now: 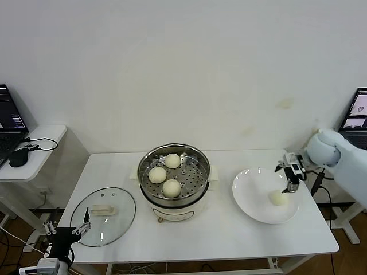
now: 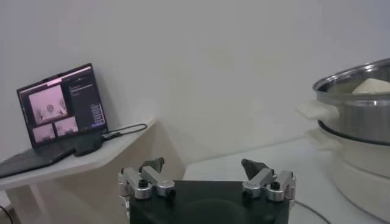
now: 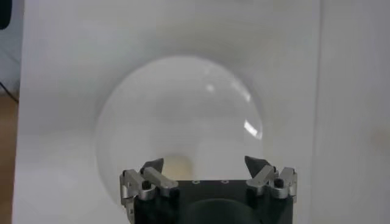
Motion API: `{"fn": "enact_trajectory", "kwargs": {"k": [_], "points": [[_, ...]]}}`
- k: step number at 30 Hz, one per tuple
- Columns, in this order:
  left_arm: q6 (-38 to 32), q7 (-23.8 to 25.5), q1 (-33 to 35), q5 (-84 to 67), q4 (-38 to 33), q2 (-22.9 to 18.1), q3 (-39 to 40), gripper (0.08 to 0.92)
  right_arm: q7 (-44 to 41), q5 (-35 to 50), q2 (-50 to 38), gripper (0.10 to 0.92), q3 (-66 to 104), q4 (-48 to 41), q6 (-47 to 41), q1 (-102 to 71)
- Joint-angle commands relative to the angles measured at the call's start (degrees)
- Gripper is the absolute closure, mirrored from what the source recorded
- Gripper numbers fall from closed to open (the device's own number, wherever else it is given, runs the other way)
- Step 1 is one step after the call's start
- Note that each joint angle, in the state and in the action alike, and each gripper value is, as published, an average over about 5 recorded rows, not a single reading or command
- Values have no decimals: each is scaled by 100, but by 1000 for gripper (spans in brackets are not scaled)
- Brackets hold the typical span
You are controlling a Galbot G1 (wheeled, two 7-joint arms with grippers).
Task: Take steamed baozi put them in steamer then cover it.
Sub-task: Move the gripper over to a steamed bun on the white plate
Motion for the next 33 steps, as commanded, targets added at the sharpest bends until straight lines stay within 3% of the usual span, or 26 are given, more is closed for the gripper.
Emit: {"fn": "enact_trajectory", "kwargs": {"k": [1,25,28,33], "points": [[-1,-2,12,8,12,7,1,177,70,-667,276,202,743,-740,169,-999],[-2,-6,12,13,45,-36,-47,177,384,-1009,1256,207,894,-1670,282,-1085],[-4,-9,23,13,40,-48,-54,177,355,-1026,1232,234,894,-1649,261,-1071],[-6,-14,28,8,31,-67,-60,177,304,-995,1120,350,871,-1559,252,-972]]}}
